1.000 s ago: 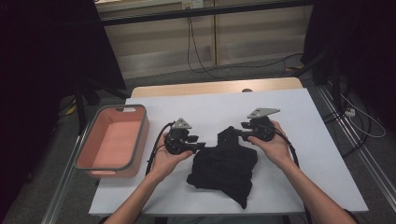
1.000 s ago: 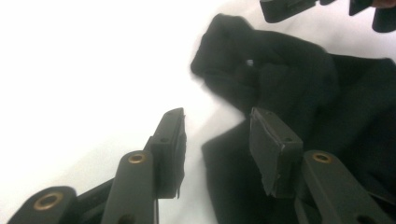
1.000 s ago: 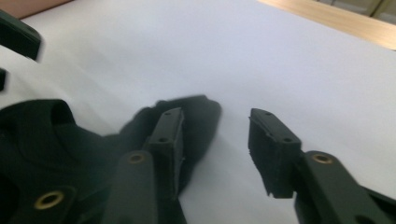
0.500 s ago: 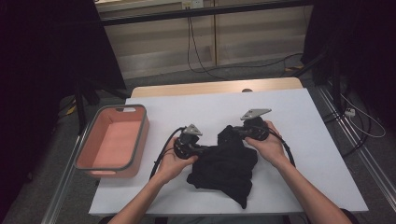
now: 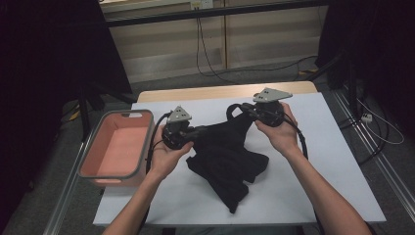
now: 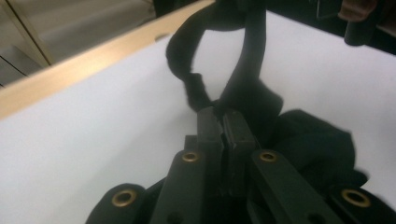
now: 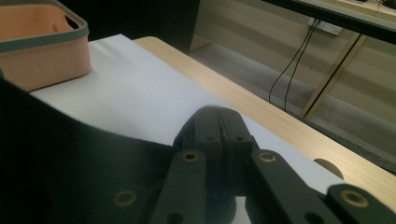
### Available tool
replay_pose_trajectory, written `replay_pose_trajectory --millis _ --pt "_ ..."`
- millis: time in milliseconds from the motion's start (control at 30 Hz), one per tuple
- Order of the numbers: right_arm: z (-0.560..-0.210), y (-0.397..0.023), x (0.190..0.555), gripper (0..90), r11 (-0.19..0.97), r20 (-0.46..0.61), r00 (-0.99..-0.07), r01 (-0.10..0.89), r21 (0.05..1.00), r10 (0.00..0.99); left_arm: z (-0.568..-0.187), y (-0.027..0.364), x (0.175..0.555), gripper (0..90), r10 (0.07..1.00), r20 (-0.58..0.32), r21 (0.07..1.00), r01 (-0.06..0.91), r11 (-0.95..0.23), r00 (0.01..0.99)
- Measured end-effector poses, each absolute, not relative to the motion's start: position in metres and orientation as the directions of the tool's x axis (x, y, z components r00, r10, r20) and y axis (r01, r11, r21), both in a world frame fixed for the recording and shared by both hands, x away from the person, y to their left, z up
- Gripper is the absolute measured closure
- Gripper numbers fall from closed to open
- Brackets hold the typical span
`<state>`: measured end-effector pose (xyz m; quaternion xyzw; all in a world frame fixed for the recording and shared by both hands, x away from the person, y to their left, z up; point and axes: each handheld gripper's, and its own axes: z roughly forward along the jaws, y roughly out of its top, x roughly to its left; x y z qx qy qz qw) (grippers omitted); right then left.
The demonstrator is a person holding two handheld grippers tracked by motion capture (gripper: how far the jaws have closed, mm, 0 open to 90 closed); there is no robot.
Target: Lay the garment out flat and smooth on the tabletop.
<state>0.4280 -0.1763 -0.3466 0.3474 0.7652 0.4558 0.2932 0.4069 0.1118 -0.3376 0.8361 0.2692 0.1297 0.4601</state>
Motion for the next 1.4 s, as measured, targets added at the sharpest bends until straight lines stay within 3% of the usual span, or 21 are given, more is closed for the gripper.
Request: replay_pose_trajectory --millis 67,267,533,667,867,933,1033,1100,1300,1400 --pt "-0.352 -0.173 0.426 88.0 0.372 -0.138 -0.605 0.28 0.885 0.784 -0.347 0.108 0.4 87.1 0.555 0.005 0.807 0.324 -0.493 0.832" --pt "-0.397 -0.17 0.394 87.9 0.465 -0.135 -0.664 0.348 0.814 0.735 -0.395 0.108 0.367 87.0 0.474 -0.045 0.732 0.352 -0.584 0.879" --pt "-0.421 -0.177 0.332 87.5 0.495 -0.087 -0.725 0.372 0.785 0.684 -0.404 0.108 0.336 86.9 0.405 -0.083 0.711 0.339 -0.616 0.91" --pt "-0.428 -0.175 0.321 83.1 0.513 -0.067 -0.751 0.38 0.77 0.657 -0.41 0.107 0.336 83.4 0.409 -0.099 0.707 0.353 -0.612 0.907" --pt "-0.415 -0.185 0.342 61.8 0.427 -0.028 -0.72 0.379 0.821 0.694 -0.401 0.111 0.346 68.6 0.439 -0.11 0.736 0.37 -0.567 0.892" --pt "-0.408 -0.192 0.352 59.7 0.393 -0.022 -0.695 0.379 0.838 0.719 -0.396 0.111 0.349 59.7 0.457 -0.099 0.742 0.371 -0.558 0.884" --pt "-0.403 -0.204 0.37 62.5 0.359 -0.018 -0.655 0.391 0.847 0.756 -0.391 0.112 0.353 57.3 0.467 -0.098 0.755 0.372 -0.54 0.879" --pt "-0.405 -0.212 0.383 66.7 0.34 -0.002 -0.629 0.418 0.842 0.778 -0.388 0.112 0.357 50.5 0.48 -0.083 0.762 0.366 -0.534 0.873" --pt "-0.437 -0.223 0.418 71.4 0.299 0.052 -0.567 0.507 0.808 0.822 -0.38 0.115 0.374 40.2 0.537 -0.101 0.792 0.394 -0.467 0.838" --pt "-0.447 -0.221 0.425 70.9 0.286 0.089 -0.58 0.521 0.804 0.81 -0.376 0.117 0.388 36.9 0.567 -0.097 0.798 0.404 -0.447 0.818"
